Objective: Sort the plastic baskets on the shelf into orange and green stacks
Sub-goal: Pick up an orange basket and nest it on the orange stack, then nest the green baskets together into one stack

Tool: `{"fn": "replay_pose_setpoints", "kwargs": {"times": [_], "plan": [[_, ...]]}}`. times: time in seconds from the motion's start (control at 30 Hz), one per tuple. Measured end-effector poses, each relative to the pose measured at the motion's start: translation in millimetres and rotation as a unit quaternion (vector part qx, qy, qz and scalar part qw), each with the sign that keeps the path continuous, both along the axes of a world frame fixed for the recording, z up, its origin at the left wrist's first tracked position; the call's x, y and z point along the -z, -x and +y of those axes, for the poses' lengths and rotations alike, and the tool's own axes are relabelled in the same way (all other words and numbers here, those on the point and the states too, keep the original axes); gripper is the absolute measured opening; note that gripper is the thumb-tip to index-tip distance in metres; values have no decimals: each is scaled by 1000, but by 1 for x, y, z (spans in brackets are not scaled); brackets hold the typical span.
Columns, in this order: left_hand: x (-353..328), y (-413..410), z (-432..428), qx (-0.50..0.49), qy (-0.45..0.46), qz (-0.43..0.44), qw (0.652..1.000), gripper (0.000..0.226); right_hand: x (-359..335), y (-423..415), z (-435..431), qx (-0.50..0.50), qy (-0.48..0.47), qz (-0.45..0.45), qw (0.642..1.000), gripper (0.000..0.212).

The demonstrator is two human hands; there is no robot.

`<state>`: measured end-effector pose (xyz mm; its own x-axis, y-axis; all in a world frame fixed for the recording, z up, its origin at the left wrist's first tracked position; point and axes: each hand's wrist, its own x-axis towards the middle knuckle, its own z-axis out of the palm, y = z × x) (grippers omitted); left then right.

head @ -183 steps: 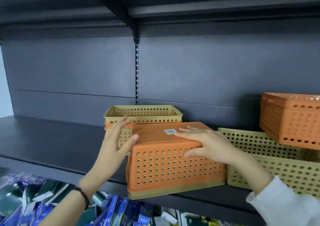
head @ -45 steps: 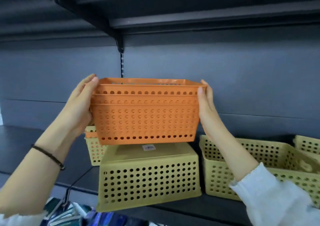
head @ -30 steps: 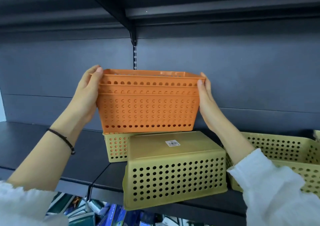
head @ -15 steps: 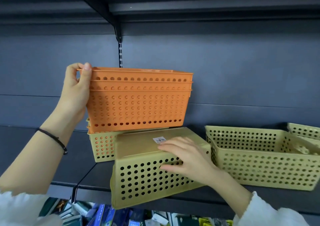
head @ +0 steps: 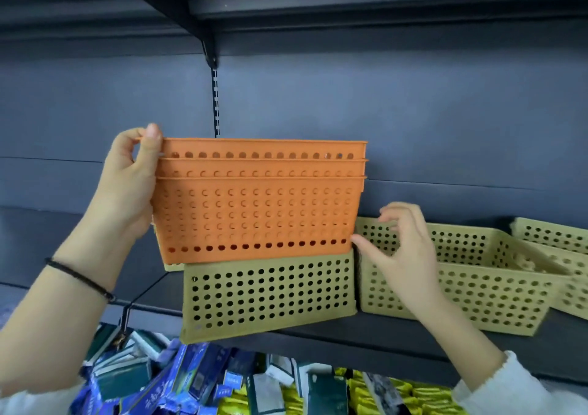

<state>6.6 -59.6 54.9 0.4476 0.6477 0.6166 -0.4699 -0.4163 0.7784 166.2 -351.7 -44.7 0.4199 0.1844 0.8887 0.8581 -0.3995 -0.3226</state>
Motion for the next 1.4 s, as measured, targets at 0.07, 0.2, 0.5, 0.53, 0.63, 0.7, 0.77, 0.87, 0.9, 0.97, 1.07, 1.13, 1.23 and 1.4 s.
{"fn": "replay_pose_setpoints", "kwargs": {"times": [0.07, 0.2, 0.5, 0.53, 0.63, 0.7, 0.77, 0.87, 0.9, 0.97, 1.07, 1.13, 1.23, 1.4], "plan": [[7, -2, -13, -22, -10, 0, 1000, 18, -2, -4, -16, -4, 24, 40, 999, 58], [8, -4, -32, -45, -23, 25, 998, 17, -5, -11, -48, -12, 122, 91, 988, 69], [46, -13, -123, -349, -329, 4, 877, 30, 9, -45, -145, 21, 179, 85, 980, 56], [58, -21, -142, -324, -375, 28, 868, 27, 11, -49, -156, 32, 173, 71, 982, 56], [95, -50, -198, -215, -477, 93, 847, 27, 20, -58, -184, 63, 161, 39, 984, 64], [115, -69, -220, -183, -504, 128, 835, 28, 26, -63, -202, 92, 156, 34, 983, 58], [127, -83, -229, -183, -486, 195, 832, 36, 31, -68, -220, 121, 150, 29, 981, 59], [144, -100, -224, -210, -440, 278, 828, 60, 35, -74, -241, 107, 130, 39, 985, 64], [148, -103, -223, -199, -423, 281, 838, 67, 36, -74, -245, 89, 113, 59, 988, 57], [152, -107, -224, -140, -372, 267, 878, 76, 38, -73, -249, 55, 57, 110, 991, 40], [152, -113, -232, -35, -279, 225, 933, 72, 46, -69, -250, 43, 11, 191, 981, 49], [151, -117, -242, 8, -252, 200, 947, 67, 47, -64, -249, 19, 10, 257, 966, 59], [148, -119, -252, 25, -238, 186, 953, 64, 47, -63, -246, -16, -9, 302, 953, 63], [131, -110, -253, 36, -187, 130, 973, 63, 32, -62, -248, -57, -58, 247, 966, 60]]}}
